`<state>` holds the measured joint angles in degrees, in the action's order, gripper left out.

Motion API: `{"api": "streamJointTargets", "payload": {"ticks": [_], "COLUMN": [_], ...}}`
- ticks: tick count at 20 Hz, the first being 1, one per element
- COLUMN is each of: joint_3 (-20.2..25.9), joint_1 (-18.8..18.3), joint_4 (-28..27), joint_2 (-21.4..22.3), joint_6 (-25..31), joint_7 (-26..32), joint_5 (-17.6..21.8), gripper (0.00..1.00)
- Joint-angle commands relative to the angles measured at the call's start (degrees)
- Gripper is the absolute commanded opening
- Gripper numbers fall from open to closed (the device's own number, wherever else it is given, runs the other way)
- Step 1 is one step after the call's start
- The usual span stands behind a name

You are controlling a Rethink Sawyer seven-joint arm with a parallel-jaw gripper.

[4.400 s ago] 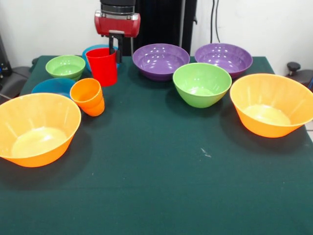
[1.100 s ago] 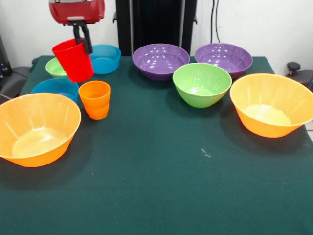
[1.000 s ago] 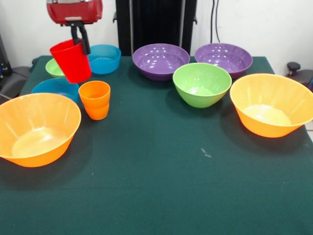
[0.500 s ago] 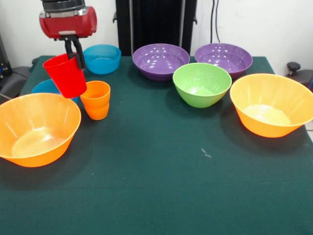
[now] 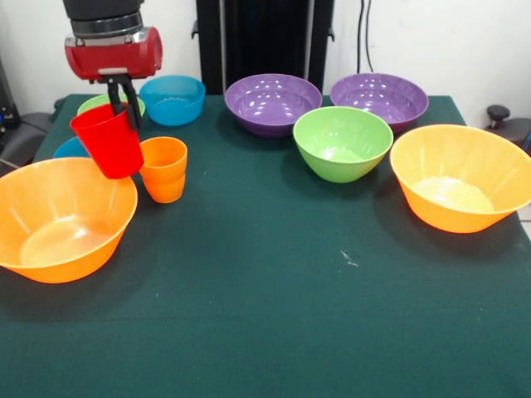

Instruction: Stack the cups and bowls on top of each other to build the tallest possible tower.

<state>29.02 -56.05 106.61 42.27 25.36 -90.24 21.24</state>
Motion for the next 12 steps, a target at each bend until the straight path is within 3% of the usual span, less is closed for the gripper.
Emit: {"api": "streamJointTargets", "payload": {"ticks": [1,12], "joint_3": [3.24,3.75], "joint_1": [0.58,-0.71], "joint_4": [-6.82,-9.81], "joint_2": [-4.36,-8.34], "joint_6": [7.27,7.47], "joint_7": [10.31,11.74], "joint_5": [5.48,8.13], "gripper": [0.00,0.00]}}
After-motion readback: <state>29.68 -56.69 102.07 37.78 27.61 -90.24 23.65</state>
